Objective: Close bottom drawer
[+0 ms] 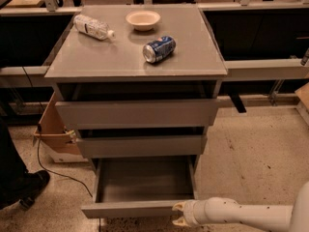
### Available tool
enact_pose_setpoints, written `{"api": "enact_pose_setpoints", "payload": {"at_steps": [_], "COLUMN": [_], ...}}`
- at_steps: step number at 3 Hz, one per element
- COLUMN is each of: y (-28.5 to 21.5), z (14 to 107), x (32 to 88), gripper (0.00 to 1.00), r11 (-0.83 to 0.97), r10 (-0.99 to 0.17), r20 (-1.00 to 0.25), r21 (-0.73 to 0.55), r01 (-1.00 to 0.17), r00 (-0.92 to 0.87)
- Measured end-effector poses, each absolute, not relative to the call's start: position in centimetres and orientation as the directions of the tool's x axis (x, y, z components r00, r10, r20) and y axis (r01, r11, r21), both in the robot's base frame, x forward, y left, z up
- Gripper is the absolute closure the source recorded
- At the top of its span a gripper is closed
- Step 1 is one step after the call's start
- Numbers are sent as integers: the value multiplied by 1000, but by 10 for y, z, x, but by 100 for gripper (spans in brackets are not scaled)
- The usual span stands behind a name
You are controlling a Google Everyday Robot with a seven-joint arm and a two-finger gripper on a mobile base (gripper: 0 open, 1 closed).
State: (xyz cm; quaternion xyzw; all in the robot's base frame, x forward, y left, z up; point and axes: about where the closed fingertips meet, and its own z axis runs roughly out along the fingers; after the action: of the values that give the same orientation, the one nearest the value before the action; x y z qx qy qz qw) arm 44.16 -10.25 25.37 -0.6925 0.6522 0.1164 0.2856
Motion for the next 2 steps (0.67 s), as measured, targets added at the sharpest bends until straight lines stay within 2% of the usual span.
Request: {"api": "enact_pose_setpoints", "payload": {"at_steps": [1, 2], "y": [-103, -104], "z": [254, 245], "x": [442, 444], "gripper": [83, 100], "r11": [14, 56], "r10": [-837, -829], "r20": [-534, -550], "r21": [-244, -262], "r01": [-970, -963], "r00": [122, 102]}}
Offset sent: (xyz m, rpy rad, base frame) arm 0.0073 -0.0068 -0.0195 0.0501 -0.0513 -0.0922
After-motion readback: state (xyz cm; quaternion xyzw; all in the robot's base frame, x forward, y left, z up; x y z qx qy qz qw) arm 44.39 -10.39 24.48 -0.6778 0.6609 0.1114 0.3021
